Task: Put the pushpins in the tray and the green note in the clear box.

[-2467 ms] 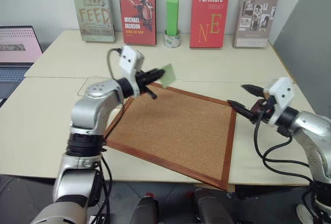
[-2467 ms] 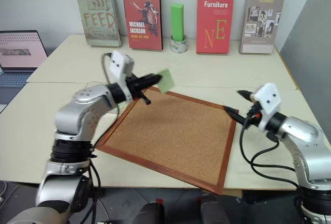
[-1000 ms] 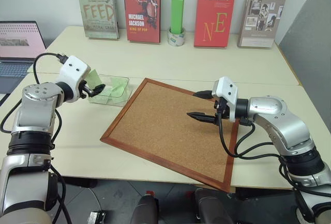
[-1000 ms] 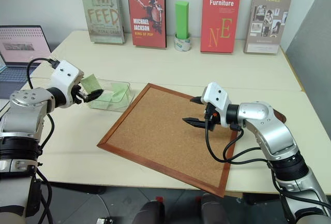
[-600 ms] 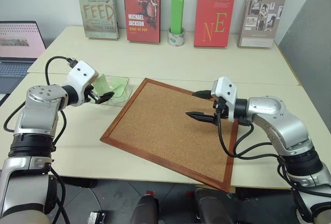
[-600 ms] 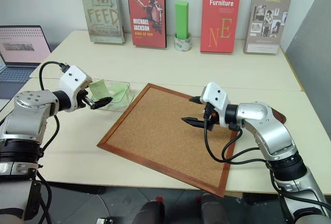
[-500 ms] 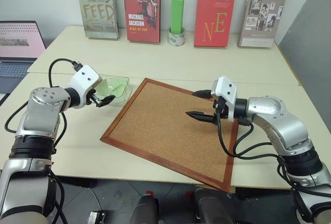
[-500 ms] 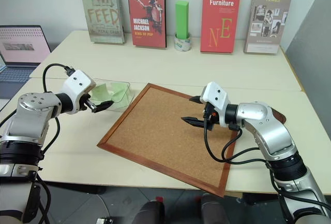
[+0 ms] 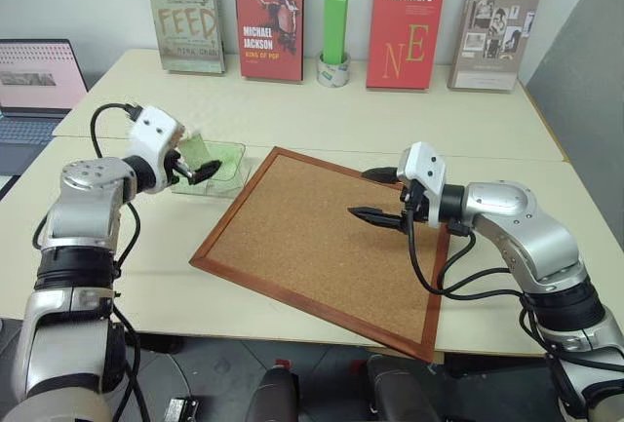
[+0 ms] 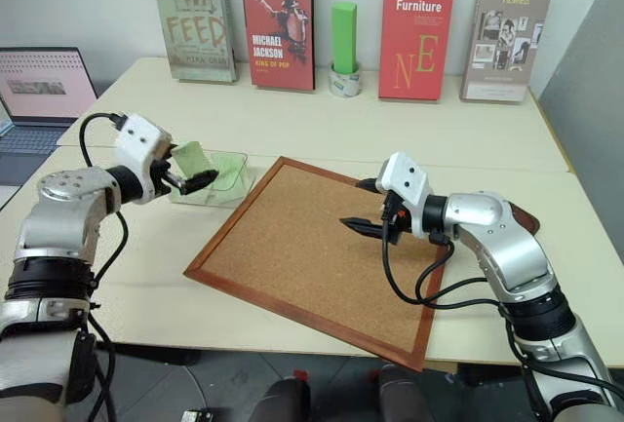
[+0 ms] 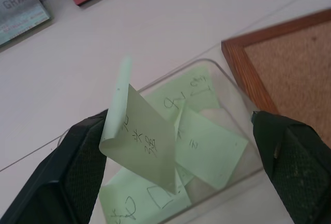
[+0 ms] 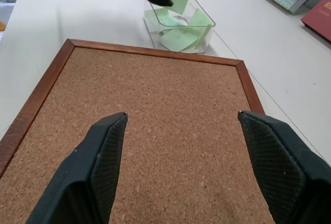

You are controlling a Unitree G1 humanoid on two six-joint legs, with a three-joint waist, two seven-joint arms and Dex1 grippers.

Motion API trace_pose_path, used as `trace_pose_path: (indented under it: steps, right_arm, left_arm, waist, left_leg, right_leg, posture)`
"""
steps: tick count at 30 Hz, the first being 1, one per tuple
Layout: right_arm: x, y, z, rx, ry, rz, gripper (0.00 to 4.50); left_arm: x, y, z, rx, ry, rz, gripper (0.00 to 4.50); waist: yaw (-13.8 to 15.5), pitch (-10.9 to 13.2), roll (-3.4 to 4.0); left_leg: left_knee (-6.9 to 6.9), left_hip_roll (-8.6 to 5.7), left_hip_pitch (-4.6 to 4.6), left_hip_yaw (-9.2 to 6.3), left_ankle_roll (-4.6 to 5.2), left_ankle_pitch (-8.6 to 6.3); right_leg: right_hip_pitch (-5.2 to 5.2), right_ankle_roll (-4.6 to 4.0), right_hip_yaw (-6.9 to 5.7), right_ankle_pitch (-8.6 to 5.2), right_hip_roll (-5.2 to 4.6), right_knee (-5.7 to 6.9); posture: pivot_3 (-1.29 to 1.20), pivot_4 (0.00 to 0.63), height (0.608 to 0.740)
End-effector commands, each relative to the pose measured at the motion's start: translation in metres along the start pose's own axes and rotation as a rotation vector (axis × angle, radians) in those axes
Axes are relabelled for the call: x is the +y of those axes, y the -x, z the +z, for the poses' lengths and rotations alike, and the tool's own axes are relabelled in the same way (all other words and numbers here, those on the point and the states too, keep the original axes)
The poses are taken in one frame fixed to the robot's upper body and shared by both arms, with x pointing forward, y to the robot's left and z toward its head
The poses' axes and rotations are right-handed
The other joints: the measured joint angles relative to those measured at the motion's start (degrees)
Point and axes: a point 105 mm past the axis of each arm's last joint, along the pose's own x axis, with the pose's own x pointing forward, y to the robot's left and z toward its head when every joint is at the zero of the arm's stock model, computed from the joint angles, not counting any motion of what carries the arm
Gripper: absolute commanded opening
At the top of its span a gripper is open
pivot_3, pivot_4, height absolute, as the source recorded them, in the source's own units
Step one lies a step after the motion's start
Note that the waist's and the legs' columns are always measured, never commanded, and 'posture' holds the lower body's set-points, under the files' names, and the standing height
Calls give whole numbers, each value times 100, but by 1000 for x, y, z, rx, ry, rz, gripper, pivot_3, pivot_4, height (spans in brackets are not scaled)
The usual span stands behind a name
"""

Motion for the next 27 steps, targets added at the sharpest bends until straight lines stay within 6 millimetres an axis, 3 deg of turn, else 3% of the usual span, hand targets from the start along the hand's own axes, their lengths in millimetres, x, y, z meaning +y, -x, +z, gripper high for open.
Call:
trace_pose_path:
  steps: [1, 10, 15, 21, 27]
  right_arm:
    - [-6, 5, 18, -50, 56, -29, 3636]
    - [-8, 7, 19, -54, 55, -34, 3636]
    - [-8, 7, 20, -56, 55, -35, 3636]
    - [-10, 8, 21, -58, 59, -43, 3636]
    - [-10, 8, 22, -60, 59, -50, 3636]
  left_arm:
    - [10, 10, 14, -27, -44, 38, 4469]
    - [11, 30, 15, -23, 104, -75, 4469]
    - [15, 39, -2, 53, 81, -108, 4469]
    - [13, 41, -8, 77, 68, -159, 4469]
    - [11, 28, -10, 78, -28, -145, 4469]
  waist:
    - [-17, 0, 0]
    - [-17, 0, 0]
    - [-24, 0, 1]
    - [7, 0, 0]
    - [5, 0, 0]
  left_leg:
    - [-1, 0, 1, 0, 0, 0]
    - [-2, 3, 1, 1, 0, 0]
    - [-4, 5, 2, 2, 0, 0]
    - [-1, 5, 1, 2, 0, 0]
    - [-3, 6, 1, 2, 0, 0]
  right_leg:
    - [-1, 0, 0, 0, 0, 0]
    - [-2, -1, -1, 0, 1, 1]
    - [-2, -1, 0, -1, 2, 0]
    - [-1, -2, -2, -1, 2, 1]
    - [-2, -2, -2, -1, 3, 0]
  posture:
    - [0, 150, 740]
    - [0, 150, 740]
    - [0, 150, 740]
    - [0, 150, 740]
    - [0, 150, 740]
